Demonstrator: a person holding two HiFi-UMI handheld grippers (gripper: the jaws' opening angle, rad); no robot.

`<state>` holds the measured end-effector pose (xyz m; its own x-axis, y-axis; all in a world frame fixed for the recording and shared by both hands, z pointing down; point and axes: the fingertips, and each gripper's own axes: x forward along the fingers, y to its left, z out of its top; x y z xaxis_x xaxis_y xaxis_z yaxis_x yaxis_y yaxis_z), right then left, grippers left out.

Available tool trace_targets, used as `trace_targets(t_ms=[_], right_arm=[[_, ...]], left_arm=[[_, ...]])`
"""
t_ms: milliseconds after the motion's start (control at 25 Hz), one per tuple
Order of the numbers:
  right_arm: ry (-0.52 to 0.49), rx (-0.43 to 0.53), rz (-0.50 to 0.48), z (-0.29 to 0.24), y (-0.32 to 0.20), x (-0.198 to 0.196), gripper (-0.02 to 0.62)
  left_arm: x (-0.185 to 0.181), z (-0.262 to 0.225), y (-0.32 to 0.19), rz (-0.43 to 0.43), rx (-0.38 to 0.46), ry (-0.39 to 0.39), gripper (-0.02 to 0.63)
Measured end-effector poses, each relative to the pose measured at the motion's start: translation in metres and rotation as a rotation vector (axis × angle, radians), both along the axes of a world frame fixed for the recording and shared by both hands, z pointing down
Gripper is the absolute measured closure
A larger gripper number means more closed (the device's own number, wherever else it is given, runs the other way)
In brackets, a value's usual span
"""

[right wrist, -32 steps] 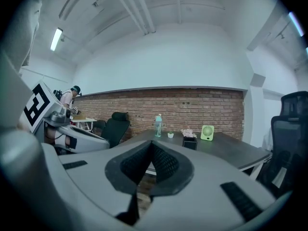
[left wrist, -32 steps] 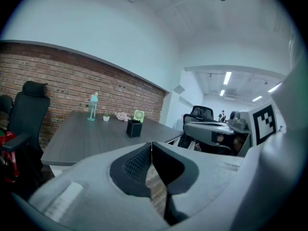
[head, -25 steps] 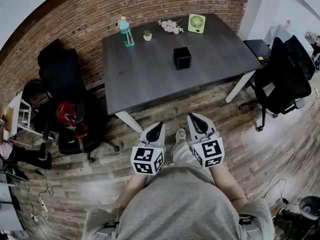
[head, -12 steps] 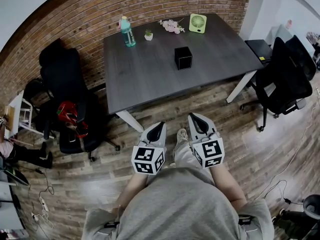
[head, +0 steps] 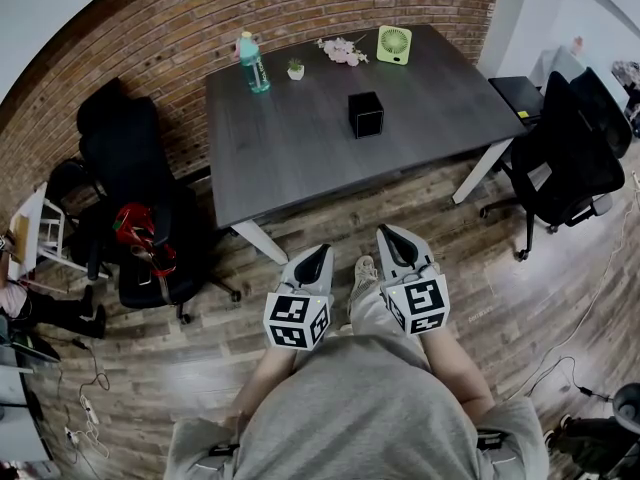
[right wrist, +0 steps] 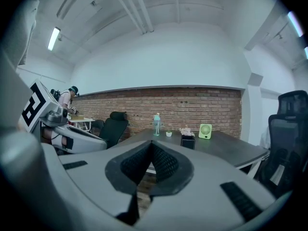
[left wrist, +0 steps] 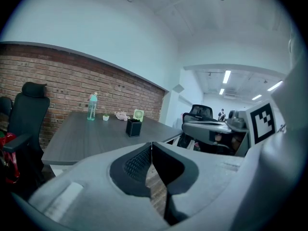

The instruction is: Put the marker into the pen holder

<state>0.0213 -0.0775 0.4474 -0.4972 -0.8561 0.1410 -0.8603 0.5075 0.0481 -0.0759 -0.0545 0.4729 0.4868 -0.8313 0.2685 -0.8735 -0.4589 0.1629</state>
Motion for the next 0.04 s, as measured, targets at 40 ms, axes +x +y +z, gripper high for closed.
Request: trace_targets(t_ms=[40], right_arm=[[0.000,0.000,0.001,0.0000,-0.0002,-0.0002,0.594]], left_arm=[[-0.0004,0.0001,-0.0001,0.000,0.000,0.000,0.588]])
